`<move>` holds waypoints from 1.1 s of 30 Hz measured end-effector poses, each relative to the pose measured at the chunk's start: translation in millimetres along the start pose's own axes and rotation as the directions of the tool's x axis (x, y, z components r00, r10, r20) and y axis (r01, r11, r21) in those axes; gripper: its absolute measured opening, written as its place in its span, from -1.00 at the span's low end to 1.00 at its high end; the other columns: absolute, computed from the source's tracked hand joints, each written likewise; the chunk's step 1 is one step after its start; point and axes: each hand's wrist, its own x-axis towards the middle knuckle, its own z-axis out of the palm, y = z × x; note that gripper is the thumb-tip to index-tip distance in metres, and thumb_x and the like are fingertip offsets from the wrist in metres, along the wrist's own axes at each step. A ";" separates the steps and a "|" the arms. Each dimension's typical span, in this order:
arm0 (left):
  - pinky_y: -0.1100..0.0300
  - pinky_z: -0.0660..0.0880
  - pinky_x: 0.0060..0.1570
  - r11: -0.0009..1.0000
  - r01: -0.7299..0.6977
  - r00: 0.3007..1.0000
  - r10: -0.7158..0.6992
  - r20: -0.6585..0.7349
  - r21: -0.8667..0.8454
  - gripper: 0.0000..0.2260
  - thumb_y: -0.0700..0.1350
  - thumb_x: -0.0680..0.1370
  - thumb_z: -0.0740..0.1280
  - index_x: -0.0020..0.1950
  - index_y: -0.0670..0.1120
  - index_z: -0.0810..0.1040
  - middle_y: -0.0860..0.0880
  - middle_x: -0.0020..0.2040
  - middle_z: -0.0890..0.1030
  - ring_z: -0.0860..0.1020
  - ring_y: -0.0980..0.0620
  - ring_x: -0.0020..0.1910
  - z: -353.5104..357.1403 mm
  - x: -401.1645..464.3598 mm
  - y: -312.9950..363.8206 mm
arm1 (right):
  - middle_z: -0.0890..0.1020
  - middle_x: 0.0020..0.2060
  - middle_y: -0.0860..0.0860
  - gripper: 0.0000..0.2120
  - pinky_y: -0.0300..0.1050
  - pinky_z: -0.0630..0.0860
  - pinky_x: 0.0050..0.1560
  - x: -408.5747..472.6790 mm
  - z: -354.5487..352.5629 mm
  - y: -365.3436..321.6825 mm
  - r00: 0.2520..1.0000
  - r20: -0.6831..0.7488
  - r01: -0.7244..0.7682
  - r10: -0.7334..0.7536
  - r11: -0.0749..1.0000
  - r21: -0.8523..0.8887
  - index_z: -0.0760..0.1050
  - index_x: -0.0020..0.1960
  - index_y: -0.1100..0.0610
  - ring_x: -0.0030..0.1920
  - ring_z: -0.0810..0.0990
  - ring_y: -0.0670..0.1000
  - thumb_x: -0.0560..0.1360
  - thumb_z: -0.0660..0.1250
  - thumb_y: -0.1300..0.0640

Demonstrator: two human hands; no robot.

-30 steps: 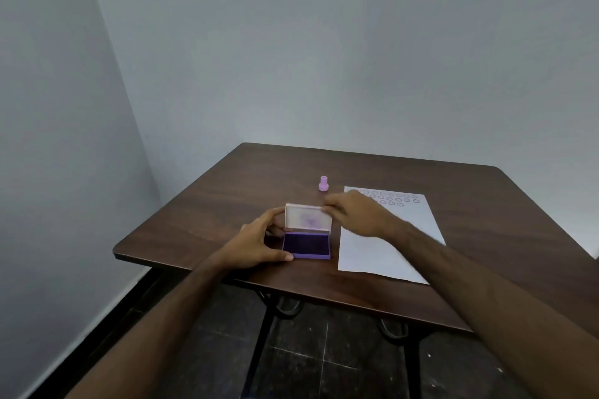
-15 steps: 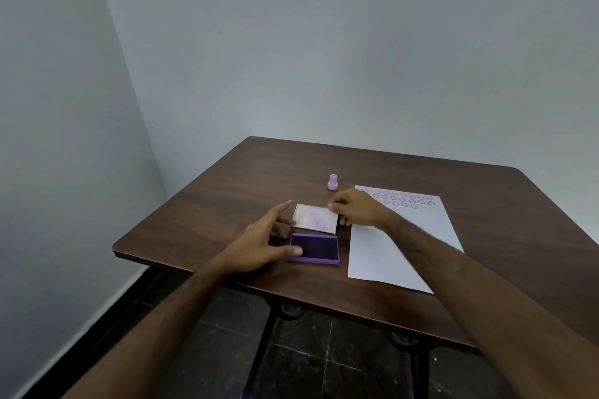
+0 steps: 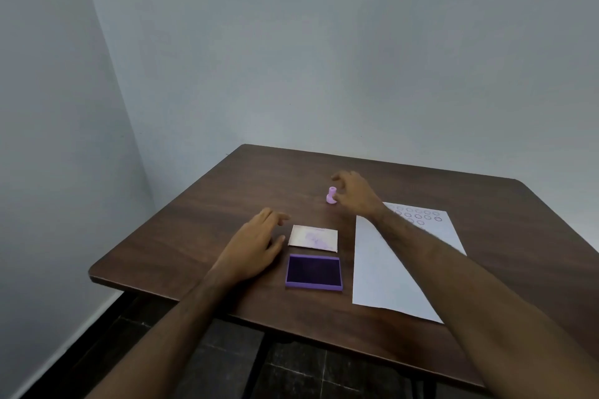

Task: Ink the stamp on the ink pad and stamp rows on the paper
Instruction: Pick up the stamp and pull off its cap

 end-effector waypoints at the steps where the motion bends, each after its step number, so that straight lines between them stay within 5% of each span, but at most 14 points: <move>1: 0.29 0.42 0.08 1.000 -0.004 1.000 0.004 -0.005 0.006 -0.68 -0.07 0.59 0.31 0.35 0.02 0.45 0.08 0.24 0.50 0.43 0.30 -0.01 0.2 1.2 0.1 | 0.53 0.26 0.18 -0.61 -0.06 0.45 0.19 5.2 4.2 -0.3 0.999 0.032 0.013 -0.012 1.000 -0.022 0.49 0.34 0.18 0.23 0.53 0.15 0.53 0.34 0.14; 6: 0.21 0.48 0.12 1.000 -0.014 1.000 0.014 0.004 -0.014 -0.69 -0.06 0.59 0.31 0.34 0.04 0.46 0.08 0.24 0.50 0.48 0.23 0.04 1.1 1.5 -3.4 | 0.64 0.18 0.17 -0.76 0.01 0.49 0.25 17.5 25.4 0.9 0.998 0.050 0.039 -0.034 0.994 -0.103 0.59 0.20 0.22 0.19 0.58 0.14 0.56 0.33 0.19; 11: 0.18 0.53 0.01 0.994 0.033 0.999 -0.032 0.014 -0.102 -0.69 -0.05 0.59 0.32 0.33 0.10 0.44 0.15 0.17 0.48 0.54 0.15 -0.13 0.0 3.7 -7.0 | 0.69 -0.01 0.09 -0.85 -0.17 0.53 -0.03 3.3 22.5 -1.6 0.998 -0.022 -0.057 0.063 0.975 0.217 0.63 0.06 0.20 0.03 0.64 0.05 0.51 0.43 0.21; 15: 0.22 0.53 -0.06 0.994 0.005 1.000 -0.004 0.012 -0.109 -0.68 0.01 0.60 0.30 0.35 0.14 0.40 0.18 0.16 0.48 0.54 0.16 -0.12 -1.7 1.5 -1.7 | 0.75 -0.18 -0.01 -0.85 -0.28 0.60 -0.21 -38.5 9.5 -17.4 0.986 0.129 -0.169 0.109 0.675 0.718 0.66 0.03 0.12 -0.18 0.69 -0.10 0.47 0.49 0.12; 21: 0.38 0.48 -0.06 0.921 0.037 0.992 -0.080 -0.094 -0.389 -0.69 0.06 0.61 0.30 0.36 0.16 0.43 0.19 0.15 0.55 0.56 0.19 0.05 -6.3 -4.6 20.9 | 0.74 -0.05 0.16 -0.79 -0.17 0.67 -0.03 -87.9 0.3 -30.5 0.962 0.271 -0.257 0.014 0.364 0.895 0.63 0.13 0.25 -0.08 0.72 0.02 0.51 0.44 0.24; 25: 0.35 0.54 -0.05 0.828 0.009 0.983 -0.111 -0.149 -0.561 -0.69 0.09 0.57 0.37 0.32 0.17 0.51 0.23 0.09 0.62 0.61 0.16 0.07 -2.1 -10.0 46.2 | 0.73 -0.05 0.21 -0.75 -0.13 0.68 0.00 -107.6 -1.6 -40.3 0.959 0.280 -0.250 -0.046 0.332 0.909 0.60 0.15 0.33 -0.05 0.74 0.11 0.48 0.45 0.30; 33: 0.06 0.65 -0.04 0.824 -0.012 0.979 -0.106 -0.175 -0.566 -0.80 -0.09 0.50 0.49 0.12 -0.02 0.66 0.07 -0.03 0.72 0.69 0.04 -0.05 -6.3 -9.5 57.5 | 0.74 -0.07 0.23 -0.73 -0.09 0.69 0.02 -121.6 -3.6 -49.1 0.964 0.254 -0.203 -0.083 0.389 0.898 0.58 0.13 0.36 -0.03 0.74 0.16 0.47 0.47 0.26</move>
